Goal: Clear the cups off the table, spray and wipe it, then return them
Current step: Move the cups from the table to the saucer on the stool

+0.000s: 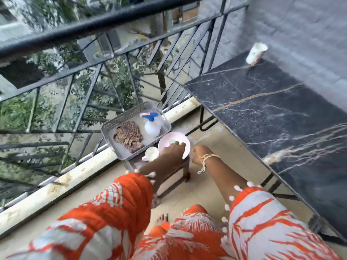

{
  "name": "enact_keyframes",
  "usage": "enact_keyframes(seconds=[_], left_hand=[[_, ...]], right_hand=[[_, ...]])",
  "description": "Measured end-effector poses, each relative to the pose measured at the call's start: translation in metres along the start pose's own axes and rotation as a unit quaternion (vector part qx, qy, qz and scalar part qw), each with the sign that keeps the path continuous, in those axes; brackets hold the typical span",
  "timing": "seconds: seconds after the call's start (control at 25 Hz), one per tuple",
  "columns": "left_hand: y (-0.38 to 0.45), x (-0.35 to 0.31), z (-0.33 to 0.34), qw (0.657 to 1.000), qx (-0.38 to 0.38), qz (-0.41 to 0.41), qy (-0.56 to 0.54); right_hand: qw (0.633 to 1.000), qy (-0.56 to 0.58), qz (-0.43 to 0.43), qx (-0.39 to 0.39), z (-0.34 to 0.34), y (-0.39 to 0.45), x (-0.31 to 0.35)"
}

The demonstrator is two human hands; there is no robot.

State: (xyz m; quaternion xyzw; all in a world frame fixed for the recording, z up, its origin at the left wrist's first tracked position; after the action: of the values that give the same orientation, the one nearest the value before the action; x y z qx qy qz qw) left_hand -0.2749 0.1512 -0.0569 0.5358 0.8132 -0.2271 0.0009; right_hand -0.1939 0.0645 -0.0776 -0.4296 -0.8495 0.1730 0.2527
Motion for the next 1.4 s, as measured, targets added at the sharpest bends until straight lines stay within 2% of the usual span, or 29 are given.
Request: enact_keyframes(seconds=[0.16,0.32,0.52,0.68,0.92,1.08,1.4], left_hand=[[0.064,-0.078,-0.056,0.997,-0.035,0.064,0.019],[0.126,-0.148,-0.093,0.994,-0.066,0.082,0.011],[0.202,-0.226,-0.144,0.989,-0.118,0.090,-0.016],[0.257,-0.247,-0.182,0.980,-0.132,0.072,-0.133],[0.342,-0.258,-0.231,0.960,-0.162,0.044,-0.224],[0.424,-0.254,-0.236,0.943,-0.133,-0.008,-0.304],[0.590,-0.239,-0.221,0.947,-0.090,-0.032,-0.308]], right_hand=[[0.995,0.031,0.047,-0.080,-0.078,0.013,-0.068],[0.988,0.078,0.057,-0.118,-0.141,0.036,-0.123],[0.970,0.116,0.066,-0.204,-0.226,0.067,-0.194],[0.964,0.133,0.051,-0.223,-0.286,0.095,-0.229],[0.925,0.272,0.061,-0.257,-0.366,0.152,-0.272],[0.915,0.311,0.081,-0.246,-0.393,0.217,-0.298],[0.881,0.387,0.161,-0.221,-0.418,0.366,-0.338]])
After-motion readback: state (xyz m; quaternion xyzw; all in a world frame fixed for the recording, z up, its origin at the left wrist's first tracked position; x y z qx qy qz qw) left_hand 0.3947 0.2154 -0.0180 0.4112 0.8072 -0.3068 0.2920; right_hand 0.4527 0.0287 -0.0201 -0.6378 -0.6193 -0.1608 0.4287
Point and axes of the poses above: each hand's wrist, its own y-axis towards the middle knuckle, its own z-axis out of the palm, x = y × z, the point moved 7 cm from there along y, towards the middle knuckle, and after that the axes turned 4 degrees about -x, right-handed, at the moved point
